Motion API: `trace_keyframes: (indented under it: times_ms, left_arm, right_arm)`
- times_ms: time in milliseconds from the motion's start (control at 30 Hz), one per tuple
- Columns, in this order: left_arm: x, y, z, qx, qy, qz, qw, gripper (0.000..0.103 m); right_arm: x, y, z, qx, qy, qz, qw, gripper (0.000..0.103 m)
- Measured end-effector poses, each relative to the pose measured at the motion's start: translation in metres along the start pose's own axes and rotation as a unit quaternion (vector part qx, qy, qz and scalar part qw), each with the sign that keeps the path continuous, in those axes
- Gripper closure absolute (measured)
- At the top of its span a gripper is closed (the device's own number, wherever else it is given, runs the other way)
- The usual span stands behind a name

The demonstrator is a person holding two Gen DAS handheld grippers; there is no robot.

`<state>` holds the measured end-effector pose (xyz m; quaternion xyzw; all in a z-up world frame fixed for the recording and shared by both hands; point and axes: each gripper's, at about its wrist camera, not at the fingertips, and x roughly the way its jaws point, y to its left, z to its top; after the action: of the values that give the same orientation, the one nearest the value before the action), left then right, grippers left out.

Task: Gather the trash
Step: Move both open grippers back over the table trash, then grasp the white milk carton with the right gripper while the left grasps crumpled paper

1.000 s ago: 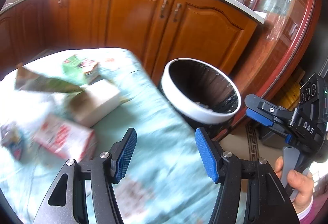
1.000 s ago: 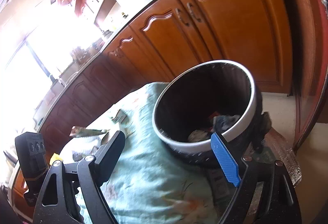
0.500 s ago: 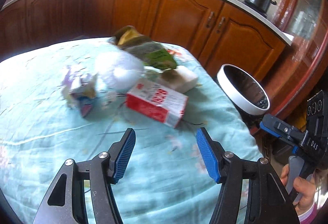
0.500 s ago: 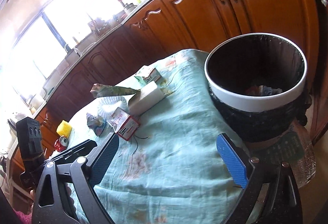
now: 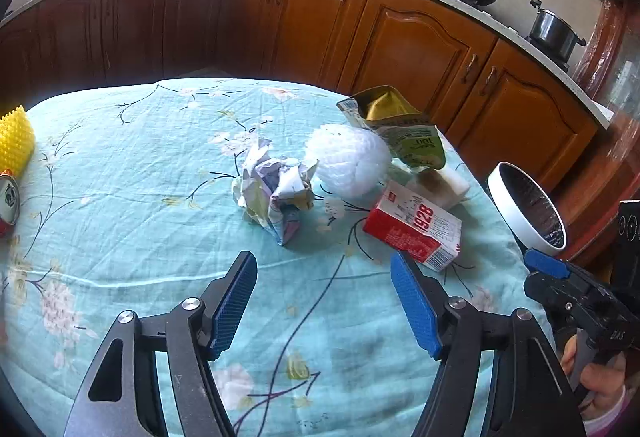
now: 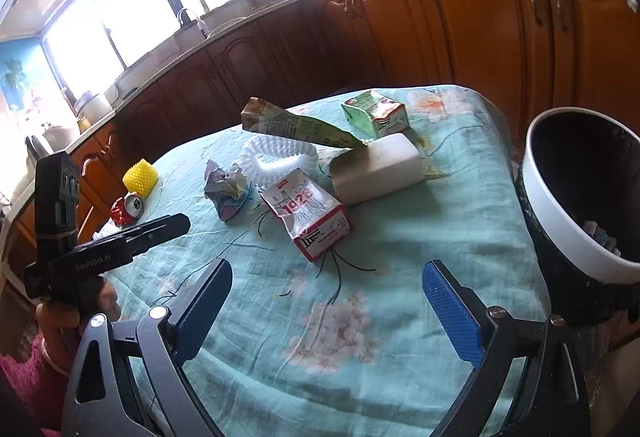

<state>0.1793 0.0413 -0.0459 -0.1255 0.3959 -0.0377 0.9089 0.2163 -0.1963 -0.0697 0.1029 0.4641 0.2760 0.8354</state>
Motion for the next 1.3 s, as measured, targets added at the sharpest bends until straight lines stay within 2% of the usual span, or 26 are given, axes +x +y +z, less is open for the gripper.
trace_keyframes:
  times_ms: [300,433,633,667,700,733,767,800,867,933,1167,1300]
  left_arm:
    - [0.028,0.013,0.026,0.013,0.009,0.027,0.9995,0.028]
    - [0.050,0.023,0.040,0.019,0.016,0.028,0.9993,0.028]
    - [0.072,0.025,0.051,0.029,0.017,0.028,0.9990,0.030]
    - [0.075,0.025,0.053,0.029,0.018,0.026,0.9991,0.032]
    - [0.079,0.025,0.053,0.028,0.020,0.022,0.9992,0.035]
    - [0.083,0.025,0.053,0.028,0.022,0.016,0.9993,0.045]
    - [0.085,0.025,0.052,0.029,0.026,0.011,0.9992,0.052]
    - [0.086,0.024,0.052,0.033,0.025,0.012,0.9991,0.054]
    - [0.082,0.022,0.049,0.047,0.018,0.018,0.9986,0.069]
    - [0.075,0.020,0.046,0.051,0.014,0.014,0.9985,0.077]
    - [0.040,0.007,0.024,0.059,0.004,-0.009,0.9982,0.082]
    - [0.023,-0.007,0.013,0.072,0.000,-0.023,0.9971,0.082]
  right_arm:
    - [0.040,0.019,0.023,-0.059,0.042,0.016,0.997,0.006]
    - [0.061,0.028,0.030,-0.097,0.056,0.006,0.994,0.006]
    - [0.089,0.031,0.034,-0.113,0.083,0.004,0.990,0.010]
    - [0.092,0.031,0.034,-0.117,0.085,0.004,0.990,0.016]
    - [0.095,0.031,0.033,-0.116,0.088,0.005,0.989,0.027]
    - [0.097,0.030,0.033,-0.114,0.092,0.004,0.989,0.034]
    - [0.098,0.029,0.032,-0.111,0.096,0.001,0.989,0.051]
    - [0.099,0.028,0.030,-0.107,0.099,0.000,0.989,0.052]
    - [0.095,0.027,0.028,-0.102,0.096,0.001,0.990,0.052]
    - [0.087,0.027,0.025,-0.095,0.092,0.008,0.991,0.052]
    - [0.045,0.022,0.007,-0.061,0.062,0.023,0.996,0.053]
    - [0.025,0.013,-0.009,-0.047,0.056,0.006,0.997,0.053]
